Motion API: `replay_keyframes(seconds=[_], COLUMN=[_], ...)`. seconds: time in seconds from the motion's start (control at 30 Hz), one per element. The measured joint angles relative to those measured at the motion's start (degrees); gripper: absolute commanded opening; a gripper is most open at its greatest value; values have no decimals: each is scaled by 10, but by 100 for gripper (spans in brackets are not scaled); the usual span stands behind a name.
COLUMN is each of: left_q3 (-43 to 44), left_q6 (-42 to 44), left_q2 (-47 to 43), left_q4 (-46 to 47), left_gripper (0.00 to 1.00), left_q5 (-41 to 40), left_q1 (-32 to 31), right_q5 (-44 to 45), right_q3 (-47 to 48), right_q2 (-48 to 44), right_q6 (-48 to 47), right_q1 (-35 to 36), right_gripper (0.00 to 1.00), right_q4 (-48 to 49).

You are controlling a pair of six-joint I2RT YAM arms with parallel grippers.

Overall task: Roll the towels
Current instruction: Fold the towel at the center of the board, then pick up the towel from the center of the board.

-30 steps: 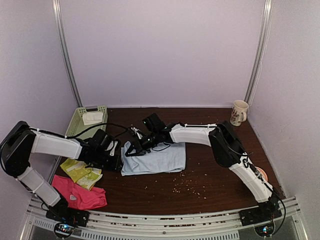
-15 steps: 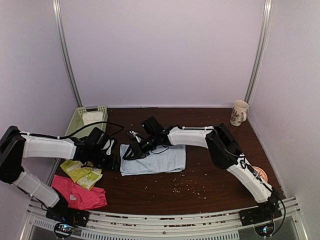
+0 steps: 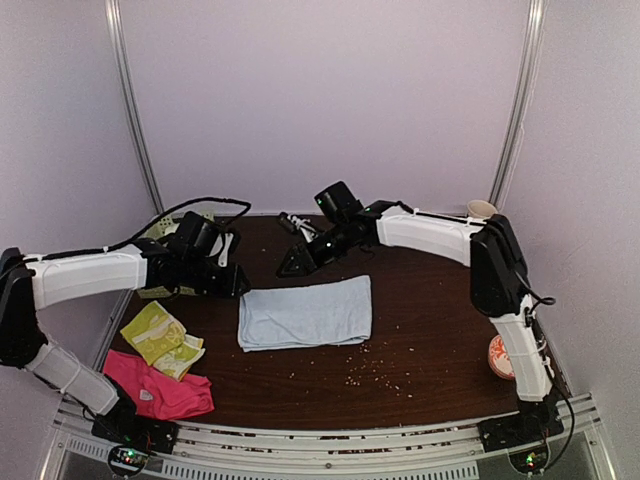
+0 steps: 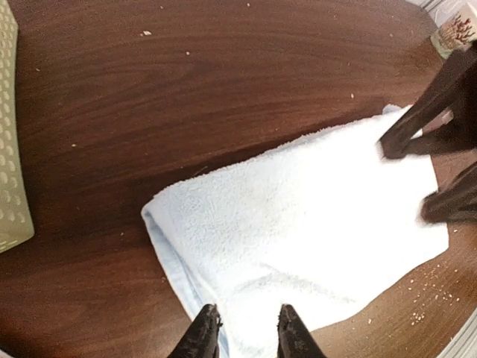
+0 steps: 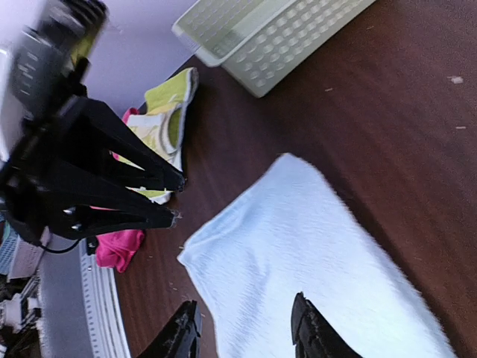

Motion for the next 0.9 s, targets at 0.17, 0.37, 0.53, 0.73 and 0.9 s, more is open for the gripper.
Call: replay_keyframes(seconds=[0.17, 0.37, 0.53, 0.73, 0.9], left_q3=[38, 54, 54, 54, 63], left_q6=[25, 52, 61, 61, 47], left_q2=[110, 187, 194, 195, 186], left_q4=[21, 24, 23, 19, -19], left_gripper=[20, 20, 20, 26, 50], left_q5=[33, 45, 44, 42, 4], left_q1=[0, 0, 0, 0, 0], right_q5=[68, 85, 88, 108, 118], right_q3=[-70, -130, -212, -294, -302], right_q2=[-85, -87, -109, -186, -218], right_q6=[-64, -134, -180, -203, -216], right_q1=[-66, -126, -141, -153, -171], right_gripper=[39, 39, 41, 42, 43], right_q4=[-17, -73, -108, -122, -128])
